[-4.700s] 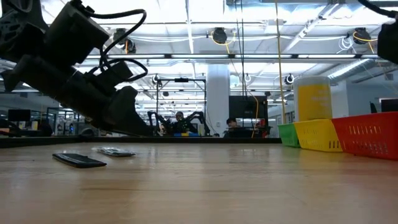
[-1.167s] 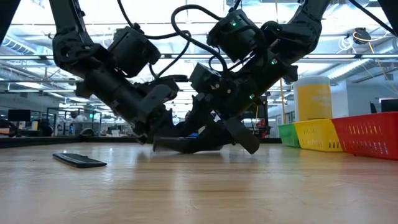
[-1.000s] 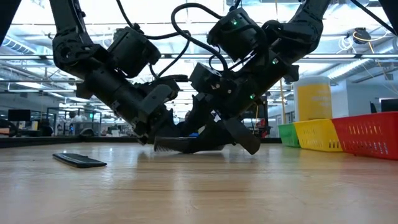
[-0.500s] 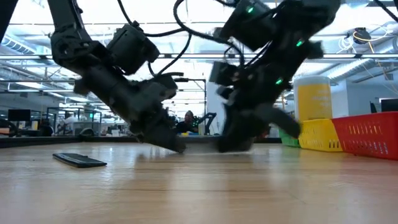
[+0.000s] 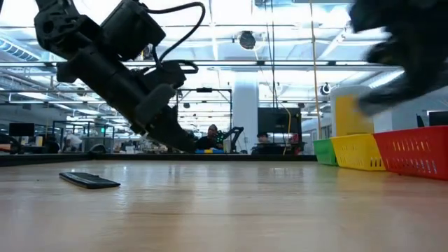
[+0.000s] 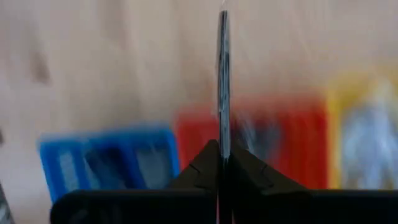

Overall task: Pick & Place Travel size toiletries
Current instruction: Put the black comb into the red basket

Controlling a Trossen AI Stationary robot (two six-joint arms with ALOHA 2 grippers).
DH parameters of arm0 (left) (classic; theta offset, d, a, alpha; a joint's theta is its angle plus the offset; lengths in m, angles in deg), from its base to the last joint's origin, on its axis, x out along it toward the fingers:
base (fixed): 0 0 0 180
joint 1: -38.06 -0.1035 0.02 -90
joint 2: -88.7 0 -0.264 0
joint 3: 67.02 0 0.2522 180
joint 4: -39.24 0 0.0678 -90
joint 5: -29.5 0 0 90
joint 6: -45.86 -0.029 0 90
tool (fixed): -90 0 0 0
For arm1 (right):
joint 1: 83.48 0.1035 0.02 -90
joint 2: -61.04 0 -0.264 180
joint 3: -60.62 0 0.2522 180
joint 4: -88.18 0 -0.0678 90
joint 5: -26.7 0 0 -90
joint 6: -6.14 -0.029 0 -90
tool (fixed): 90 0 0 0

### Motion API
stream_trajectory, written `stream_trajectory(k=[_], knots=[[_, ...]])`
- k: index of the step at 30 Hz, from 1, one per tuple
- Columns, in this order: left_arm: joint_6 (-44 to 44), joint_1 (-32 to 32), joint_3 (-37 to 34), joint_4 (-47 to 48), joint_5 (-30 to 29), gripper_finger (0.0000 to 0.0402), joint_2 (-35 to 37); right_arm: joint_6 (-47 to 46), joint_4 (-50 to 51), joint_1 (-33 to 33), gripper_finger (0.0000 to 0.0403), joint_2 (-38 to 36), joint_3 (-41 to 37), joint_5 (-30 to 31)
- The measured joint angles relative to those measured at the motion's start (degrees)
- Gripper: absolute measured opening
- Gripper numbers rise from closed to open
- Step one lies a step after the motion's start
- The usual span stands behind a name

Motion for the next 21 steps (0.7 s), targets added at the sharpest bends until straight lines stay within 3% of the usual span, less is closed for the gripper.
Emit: stream_trajectory(k=[3,7,15,21], knots=[[-0.86,0.81,0.09,-0.71,-0.77,0.0021,0.02,-9.07,7.04,2.67,0.001,-4.85,-1.8,0.09],[-1.18,1.03,0.15,-1.16,-0.9,0.0021,0.02,-12.13,7.77,4.68,0.003,-9.15,-6.79,-0.74],[-0.8,1.09,0.15,-0.55,-0.88,0.0021,0.09,-15.26,6.69,2.67,0.0127,-12.12,-14.0,-0.63],[-3.35,2.55,0.28,0.92,-0.9,0.0021,4.77,-13.55,-7.16,0.37,0.0192,-14.1,-13.98,14.63]])
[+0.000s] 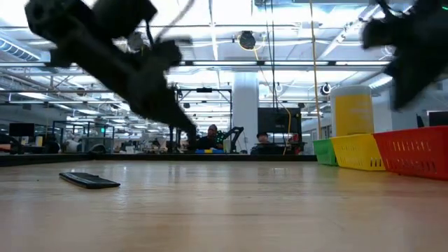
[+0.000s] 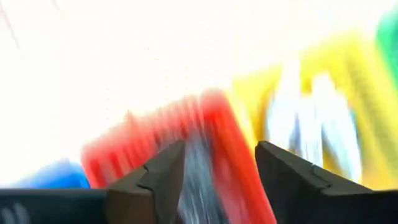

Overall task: Pick & Place Travel size toiletries
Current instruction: Put the black comb into the red basket

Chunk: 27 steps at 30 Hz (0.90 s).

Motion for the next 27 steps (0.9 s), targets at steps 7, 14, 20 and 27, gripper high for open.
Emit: stream_trajectory(k=[7,14,20,27], knots=[[-0.31,7.03,0.07,17.47,-3.68,0.0021,15.37,25.95,-49.04,-3.76,0.0202,4.36,-4.21,6.63],[19.76,17.26,0.0,46.54,-6.27,0.0021,26.61,45.73,-91.39,-7.54,0.0187,20.73,-9.73,1.54],[42.61,25.57,-0.04,63.15,-5.04,0.0021,28.0,46.09,-104.08,-10.5,0.018,35.28,-5.89,-6.12],[51.59,30.01,-4.45,53.99,5.69,0.0021,24.45,44.03,-104.71,-11.18,0.0178,48.17,3.55,-11.51]])
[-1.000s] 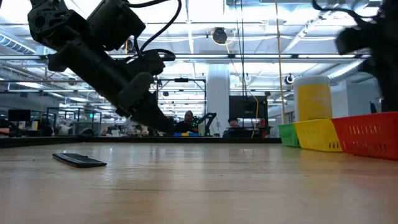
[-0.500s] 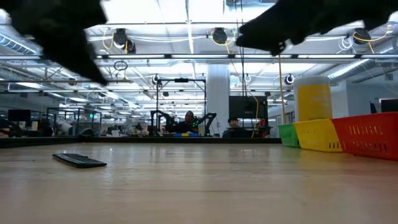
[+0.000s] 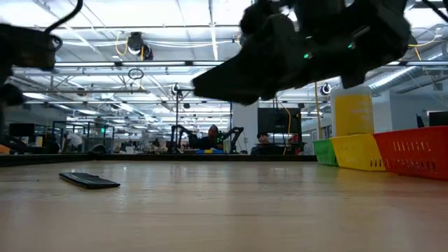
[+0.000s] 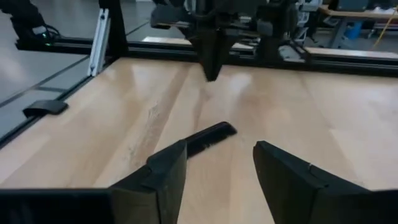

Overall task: Pick & Place Travel size toiletries
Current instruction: Put the black comb into the red basket

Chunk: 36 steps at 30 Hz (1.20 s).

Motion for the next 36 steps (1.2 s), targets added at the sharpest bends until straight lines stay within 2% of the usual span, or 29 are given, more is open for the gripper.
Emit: stream_trajectory(k=[3,6,11,15,19,20,22,25,28,30,33,36], knots=[[0.97,0.46,-2.98,-9.21,1.62,0.0021,-2.66,0.08,0.05,0.02,0.0176,3.95,2.98,0.07],[0.45,0.35,-5.28,-19.51,0.44,0.0021,-6.37,-0.32,0.4,0.02,0.0176,6.09,4.56,0.13],[-5.05,-2.78,-6.3,-36.89,-1.97,0.0021,-15.9,-1.62,6.58,0.1,0.0173,5.68,4.87,0.15],[-11.4,-7.92,-6.03,-54.49,-2.98,0.0021,-24.92,-1.3,15.07,0.51,0.0173,1.94,4.84,0.2],[-21.63,-14.96,-3.48,-72.3,-5.92,0.0021,-34.41,-1.8,26.7,0.83,0.017,-3.34,4.62,0.42],[-24.13,-16.9,-1.97,-76.23,-5.49,0.0021,-36.63,-2.49,29.57,0.91,0.0169,-4.69,4.52,0.54],[-29.23,-20.34,1.28,-80.96,-0.66,0.0021,-39.01,-4.53,33.5,1.22,0.0169,-7.07,4.68,1.73],[-34.95,-23.59,6.85,-79.82,10.34,0.0021,-38.78,-6.2,38.17,1.91,0.0169,-8.77,4.68,3.65],[-37.55,-24.75,10.07,-69.64,14.23,0.0021,-35.34,-4.36,38.55,2.44,0.0173,-8.56,4.58,3.48],[-37.67,-25.09,10.76,-57.33,12.19,0.0021,-31.19,-3.18,35.58,2.46,0.0179,-7.08,4.62,3.41],[-35.96,-25.32,11.13,-38.67,4.03,0.0021,-25.66,-2.81,32.46,2.33,0.0193,-4.34,4.35,3.35],[-34.02,-26.35,11.05,-25.46,-0.98,0.0021,-22.57,-2.08,22.61,1.81,0.0213,-0.07,4.76,3.26]])
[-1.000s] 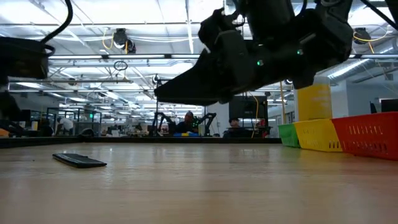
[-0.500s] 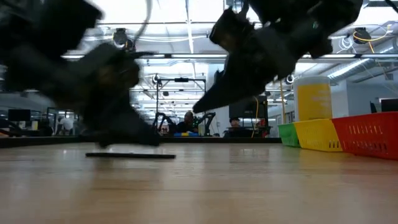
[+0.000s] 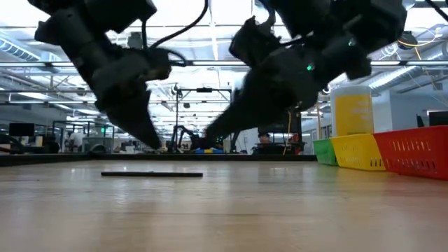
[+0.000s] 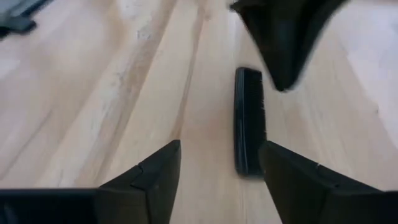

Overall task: Pick & Place Travel size toiletries
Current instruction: Put the black comb into the red basket

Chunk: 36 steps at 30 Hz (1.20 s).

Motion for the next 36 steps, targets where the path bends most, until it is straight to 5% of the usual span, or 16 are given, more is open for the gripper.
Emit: stream_trajectory(k=[3,11,24,36], knots=[[-0.81,-2.03,-1.57,3.11,-0.48,0.0008,0.78,0.76,-6.3,-0.69,0.0229,4.27,0.62,-0.15],[-7.41,-6.36,-9.4,-15.55,10.7,0.0002,-2.28,6.22,-3.02,-2.72,0.0232,12.92,9.43,2.07],[-7.93,-5.44,-12.71,-33.79,14.25,0.0002,-12.43,18.21,4.02,-3.23,0.0217,13.11,11.26,8.58],[-8.88,-5.46,-12.69,-34.76,14.69,0.0006,-13.21,21.6,7.52,-2.51,0.021,10.71,11.1,12.55]])
